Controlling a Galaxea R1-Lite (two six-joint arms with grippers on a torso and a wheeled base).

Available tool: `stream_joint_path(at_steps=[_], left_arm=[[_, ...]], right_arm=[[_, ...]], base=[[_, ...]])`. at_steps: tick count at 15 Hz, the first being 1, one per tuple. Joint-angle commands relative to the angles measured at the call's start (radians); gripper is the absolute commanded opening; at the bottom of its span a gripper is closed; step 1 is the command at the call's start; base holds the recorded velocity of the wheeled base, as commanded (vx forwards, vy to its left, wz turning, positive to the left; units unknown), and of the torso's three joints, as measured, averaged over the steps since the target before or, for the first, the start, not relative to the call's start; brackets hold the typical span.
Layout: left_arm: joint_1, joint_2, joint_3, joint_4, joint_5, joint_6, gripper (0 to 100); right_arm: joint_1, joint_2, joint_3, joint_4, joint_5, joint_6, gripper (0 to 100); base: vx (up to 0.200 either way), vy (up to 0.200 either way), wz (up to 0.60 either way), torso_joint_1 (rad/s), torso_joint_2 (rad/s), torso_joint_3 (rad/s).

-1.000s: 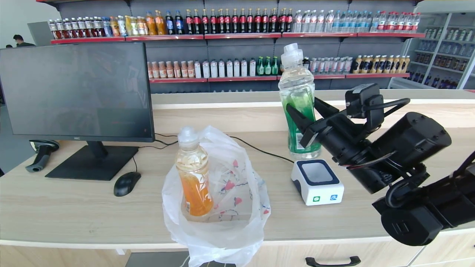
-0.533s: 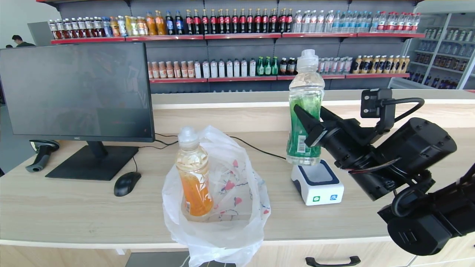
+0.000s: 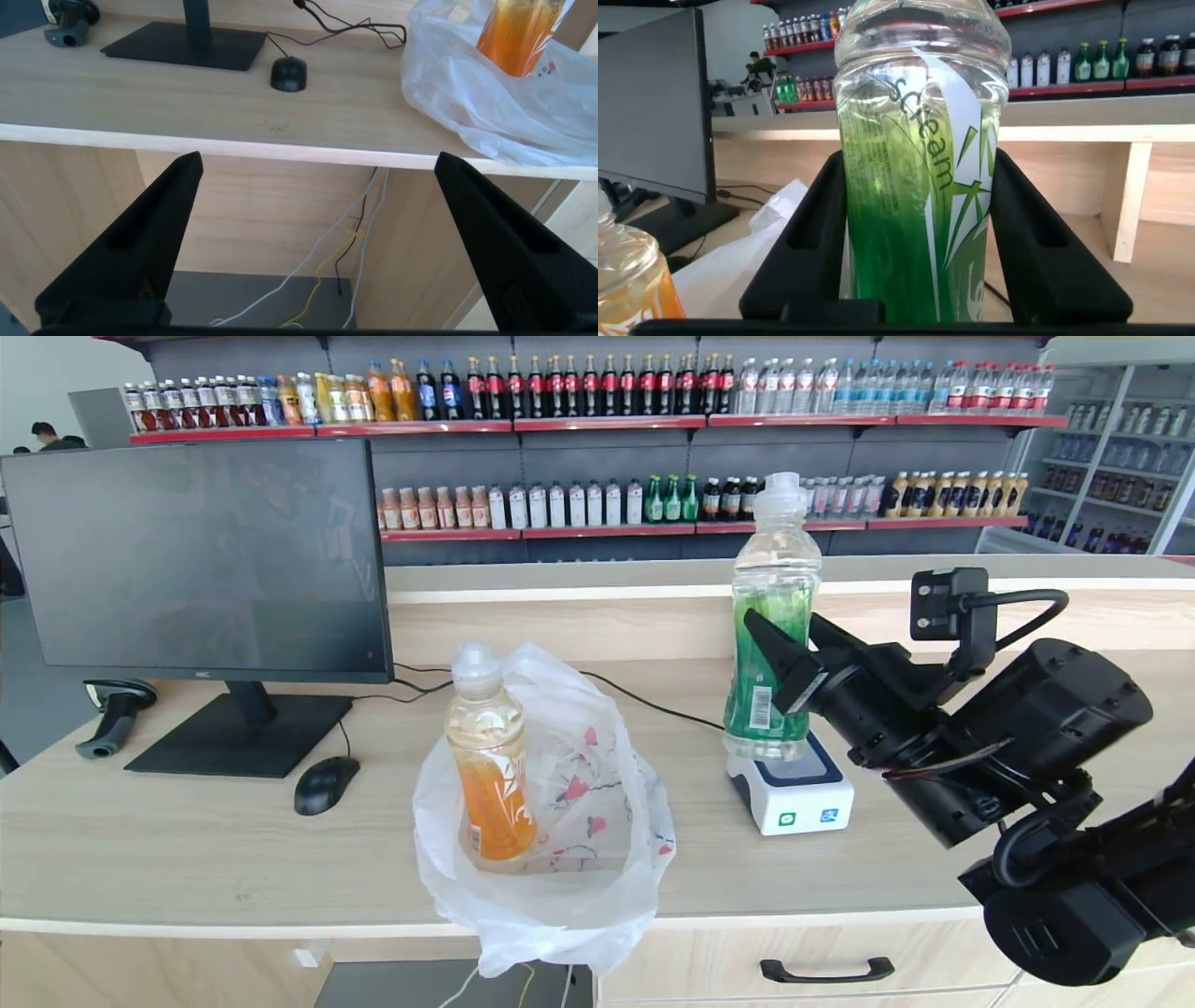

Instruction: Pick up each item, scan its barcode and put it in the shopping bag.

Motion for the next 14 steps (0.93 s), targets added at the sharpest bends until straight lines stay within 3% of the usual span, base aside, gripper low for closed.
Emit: stream_joint_path(at_steps=[1,2,9,14], left_arm=[[0.000,0.000,0.000,0.000,0.001,0.000,100],[0.000,0.000,0.000,0.000,0.001,0.000,100],[0.000,0.000,0.000,0.000,0.001,0.000,100],[0.000,0.000,0.000,0.000,0.001,0.000,100]], right_arm=[[-0.004,-0.002,-0.011,-0.004,0.001,-0.002,0],[-0.012,-0.002,-0.025,-0.004,0.001,-0.002,0],[-0.015,0.004,-0.041,-0.004,0.001,-0.002,0],[-0.009,0.036,-0.062,-0.004,0.001,-0.002,0]], base=[[-0.200,0.000,0.00,-0.007,0.00,0.007],[-0.200,0.000,0.00,-0.012,0.01,0.012],[0.000,0.000,0.00,0.000,0.00,0.000],[0.000,0.200,0.00,0.002,0.01,0.002]])
